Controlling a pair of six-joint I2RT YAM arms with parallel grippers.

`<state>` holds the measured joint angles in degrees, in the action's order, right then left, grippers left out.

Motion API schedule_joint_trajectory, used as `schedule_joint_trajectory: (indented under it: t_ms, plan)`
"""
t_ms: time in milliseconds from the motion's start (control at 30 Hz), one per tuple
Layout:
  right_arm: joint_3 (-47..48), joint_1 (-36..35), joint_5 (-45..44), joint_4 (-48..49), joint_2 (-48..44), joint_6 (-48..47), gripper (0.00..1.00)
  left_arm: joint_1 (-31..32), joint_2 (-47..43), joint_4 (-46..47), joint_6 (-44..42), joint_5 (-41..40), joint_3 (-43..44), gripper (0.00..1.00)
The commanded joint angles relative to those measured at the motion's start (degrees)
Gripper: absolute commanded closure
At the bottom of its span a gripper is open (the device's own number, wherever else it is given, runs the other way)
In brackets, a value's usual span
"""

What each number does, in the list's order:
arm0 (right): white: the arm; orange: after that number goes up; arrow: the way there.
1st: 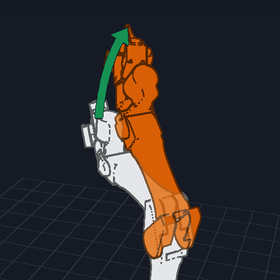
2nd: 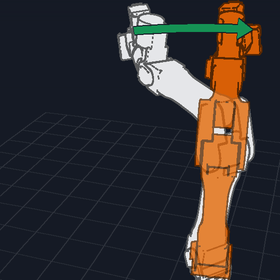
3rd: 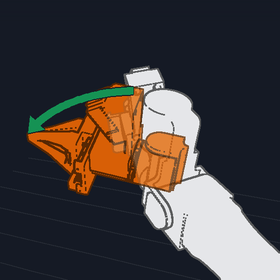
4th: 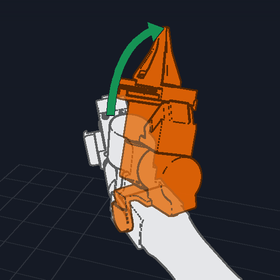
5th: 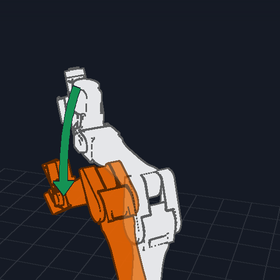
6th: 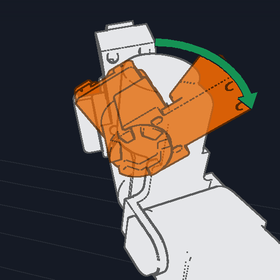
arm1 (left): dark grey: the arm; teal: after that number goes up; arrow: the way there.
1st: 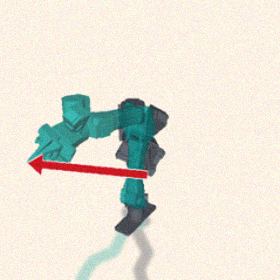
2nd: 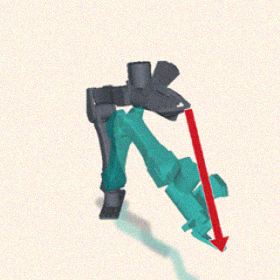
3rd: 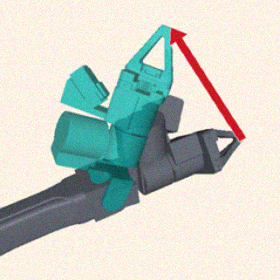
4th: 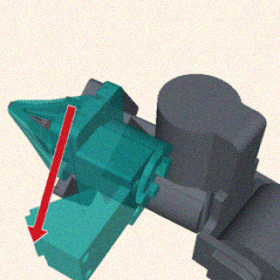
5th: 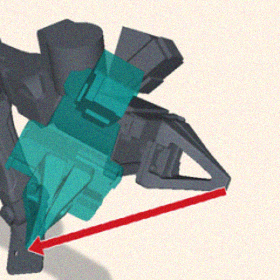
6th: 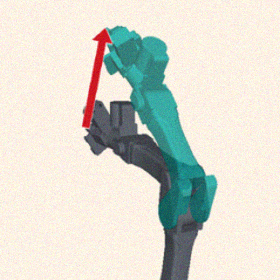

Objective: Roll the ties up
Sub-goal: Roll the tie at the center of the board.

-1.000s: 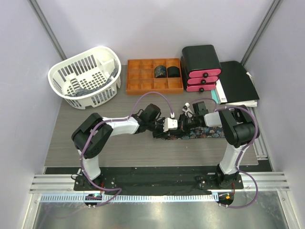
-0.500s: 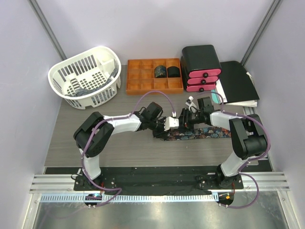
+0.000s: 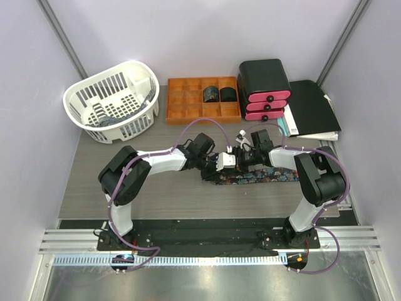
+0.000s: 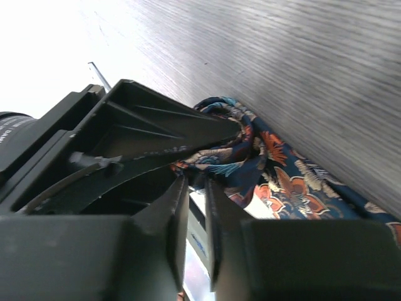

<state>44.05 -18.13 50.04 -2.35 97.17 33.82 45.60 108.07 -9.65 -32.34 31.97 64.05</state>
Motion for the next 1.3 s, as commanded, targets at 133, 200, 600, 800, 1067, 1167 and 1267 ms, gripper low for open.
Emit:
schedule_joint_trajectory:
  t_ms: [133, 200, 600, 800, 1067, 1167, 1267]
  plan:
    - [1.21, -0.06, -2.23, -0.46, 1.71, -2.18, 0.99, -0.52, 2.23, -6.08, -0.18, -0.15, -0.24, 0.71]
    - [1.04, 0.99, -2.49, -1.16, 1.89, -2.44, 0.99, -0.86, 1.97, -6.35, -0.1, 0.03, -0.24, 0.68]
    - [0.42, 7.14, -3.72, -6.43, 4.26, -7.27, 0.99, -2.01, -1.28, -4.94, 3.68, 2.57, 0.81, 0.17]
    - [0.86, 7.85, -0.65, -5.39, 4.97, -6.76, 0.99, -2.01, -0.59, -5.2, 2.81, 3.28, 0.46, 0.6]
    - [1.04, 6.8, 4.27, 1.55, 0.93, 0.79, 0.95, -2.1, 0.83, -5.2, 0.96, 1.96, -0.68, 0.82]
    - [0.86, 3.99, 4.27, 4.81, -0.31, 5.02, 0.77, -2.1, 0.56, -4.5, 0.79, 1.17, -1.3, 0.81]
    - [0.51, 1.27, 3.57, 5.6, 0.13, 6.95, 0.59, -2.1, 0.56, -3.89, 0.87, 0.03, -1.56, 0.81]
